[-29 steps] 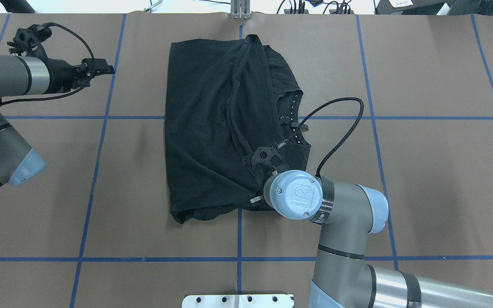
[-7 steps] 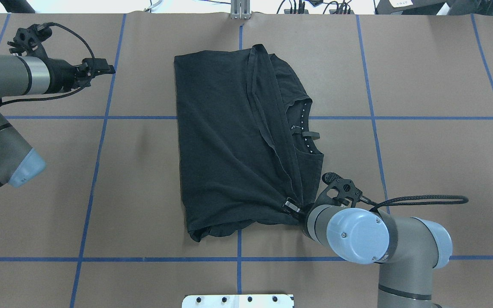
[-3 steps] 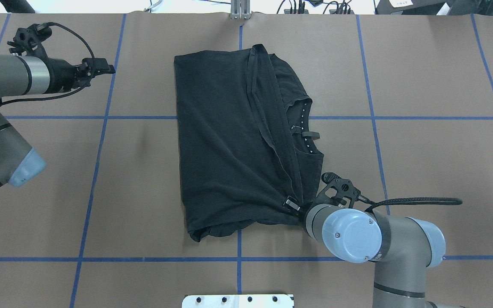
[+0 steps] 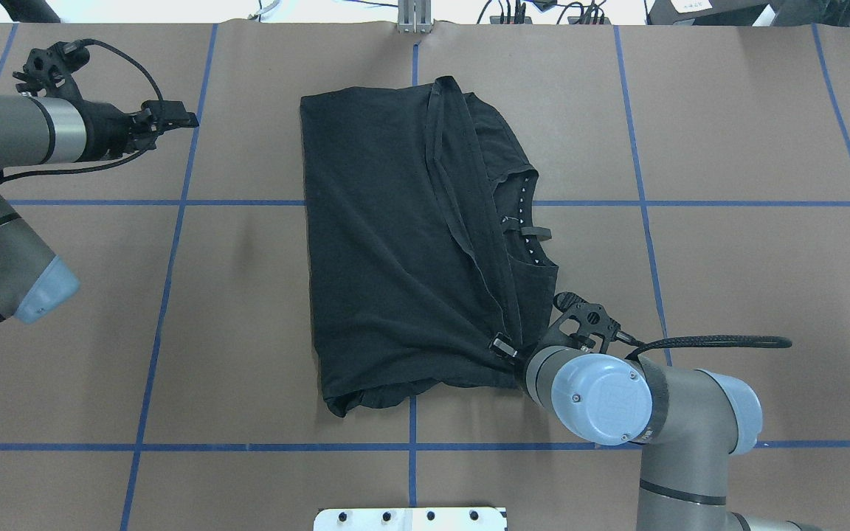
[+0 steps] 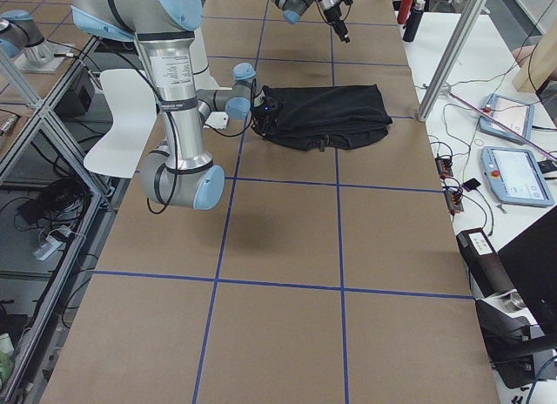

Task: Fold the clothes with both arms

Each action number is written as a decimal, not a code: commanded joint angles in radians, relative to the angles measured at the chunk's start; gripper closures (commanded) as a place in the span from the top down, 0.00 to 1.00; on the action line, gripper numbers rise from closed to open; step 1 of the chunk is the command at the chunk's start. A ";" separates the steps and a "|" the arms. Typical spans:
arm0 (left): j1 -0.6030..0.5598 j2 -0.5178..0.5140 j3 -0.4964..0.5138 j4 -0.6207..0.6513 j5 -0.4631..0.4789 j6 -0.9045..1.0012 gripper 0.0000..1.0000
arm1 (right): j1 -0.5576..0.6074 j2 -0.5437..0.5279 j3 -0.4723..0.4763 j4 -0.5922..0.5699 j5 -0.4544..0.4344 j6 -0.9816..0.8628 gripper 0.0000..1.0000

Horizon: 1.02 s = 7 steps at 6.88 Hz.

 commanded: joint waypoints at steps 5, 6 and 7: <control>0.000 0.000 0.000 0.000 -0.001 0.000 0.96 | 0.002 0.002 -0.026 0.000 -0.004 -0.003 0.59; 0.000 0.000 0.000 0.000 -0.001 0.000 0.96 | 0.000 0.002 -0.026 0.000 -0.004 -0.003 0.47; -0.001 0.000 0.000 0.000 -0.001 0.000 0.96 | 0.000 0.004 -0.026 0.000 -0.005 0.003 0.11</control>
